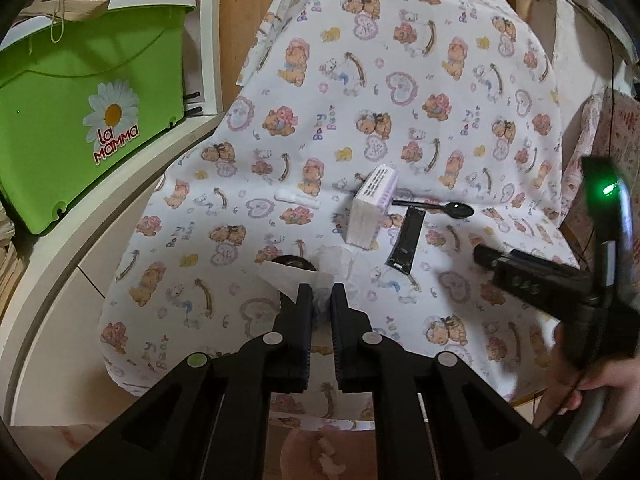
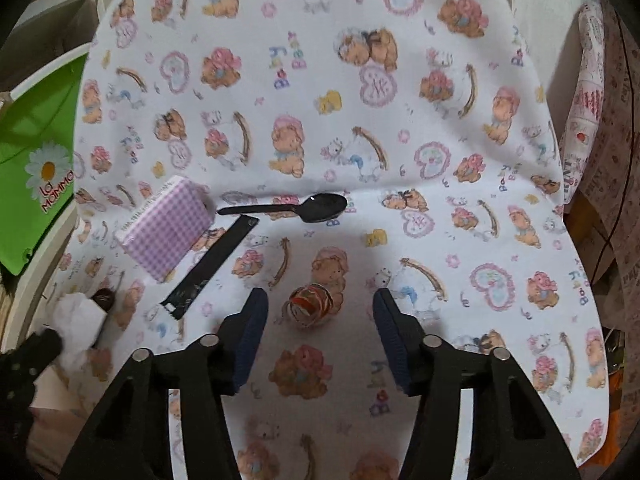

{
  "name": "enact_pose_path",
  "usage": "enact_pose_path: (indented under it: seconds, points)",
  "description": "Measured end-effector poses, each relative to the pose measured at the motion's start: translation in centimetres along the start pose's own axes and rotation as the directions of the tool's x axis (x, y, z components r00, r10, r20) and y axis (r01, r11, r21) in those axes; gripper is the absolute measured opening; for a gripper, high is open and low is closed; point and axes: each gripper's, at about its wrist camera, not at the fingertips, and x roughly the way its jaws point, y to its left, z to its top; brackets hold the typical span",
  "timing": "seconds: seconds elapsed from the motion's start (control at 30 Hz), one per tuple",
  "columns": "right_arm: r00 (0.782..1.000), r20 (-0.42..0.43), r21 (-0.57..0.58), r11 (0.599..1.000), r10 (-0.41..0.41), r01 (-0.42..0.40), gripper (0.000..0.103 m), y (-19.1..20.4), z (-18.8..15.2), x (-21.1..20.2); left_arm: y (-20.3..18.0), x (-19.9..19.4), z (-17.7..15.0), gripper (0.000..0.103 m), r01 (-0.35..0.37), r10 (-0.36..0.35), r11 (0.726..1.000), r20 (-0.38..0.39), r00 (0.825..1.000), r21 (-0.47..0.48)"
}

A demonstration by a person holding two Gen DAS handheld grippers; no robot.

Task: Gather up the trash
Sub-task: 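Grasp the remaining tissue with the left tool while the right tool grasps the candy wrapper, then carry tissue and wrapper down over the pink basket with both tools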

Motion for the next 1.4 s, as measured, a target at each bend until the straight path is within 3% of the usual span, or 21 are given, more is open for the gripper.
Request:
enact_pose_path:
  seconds: [0.13, 0.17, 0.27, 0.43, 0.63, 0.8, 0.97, 1.27, 1.4]
  points:
    - [0.999, 0.008, 0.001, 0.999, -0.032, 0.032, 0.035, 0.1, -0.1, 0.6, 0.2, 0.0, 0.1, 0.009, 0.03, -0.03, 0.999, -0.015, 0.999, -0.029]
    - [1.0, 0.012, 0.01, 1.0, -0.022, 0.022, 0.024, -0.1, -0.2, 0.6, 0.3, 0.0, 0.1, 0.009, 0.035, -0.036, 0.999, -0.021, 0.999, -0.038]
    - [1.0, 0.017, 0.01, 1.0, 0.016, -0.016, 0.016, -0.2, -0.4, 0.3, 0.5, -0.1, 0.0, 0.008, 0.039, -0.04, 0.998, -0.021, 0.999, -0.049]
    - [0.996, 0.043, 0.017, 0.997, 0.077, -0.078, 0.014, -0.4, -0.4, -1.9, 0.8, -1.2, 0.2, 0.008, 0.045, -0.045, 0.998, -0.002, 0.999, -0.05]
    - [0.985, 0.093, -0.029, 0.989, 0.145, -0.143, 0.014, 0.5, -1.1, -6.7, 1.9, -2.4, -0.2, 0.008, 0.123, -0.129, 0.986, -0.05, 0.99, -0.112]
    - [0.978, 0.09, -0.059, 0.981, 0.19, -0.185, 0.014, 1.2, -2.0, -10.0, 3.3, -2.4, -0.8, 0.008, 0.215, -0.243, 0.953, -0.114, 0.963, -0.215]
    - [0.985, 0.063, -0.127, 0.98, 0.163, -0.154, 0.014, 3.1, -3.1, -12.0, 3.3, -3.2, -0.8, 0.008, 0.289, -0.322, 0.933, -0.138, 0.937, -0.215]
    - [0.974, 0.01, -0.12, 0.967, 0.227, -0.224, 0.014, 3.6, -6.6, -14.2, 1.8, -4.1, -1.9, 0.009, 0.21, -0.227, 0.971, -0.174, 0.958, -0.114]
    - [0.978, -0.034, -0.13, 0.97, 0.205, -0.207, 0.015, 4.1, -7.5, -13.5, 1.5, -3.2, -2.7, 0.009, 0.187, -0.208, 0.976, -0.241, 0.948, -0.11]
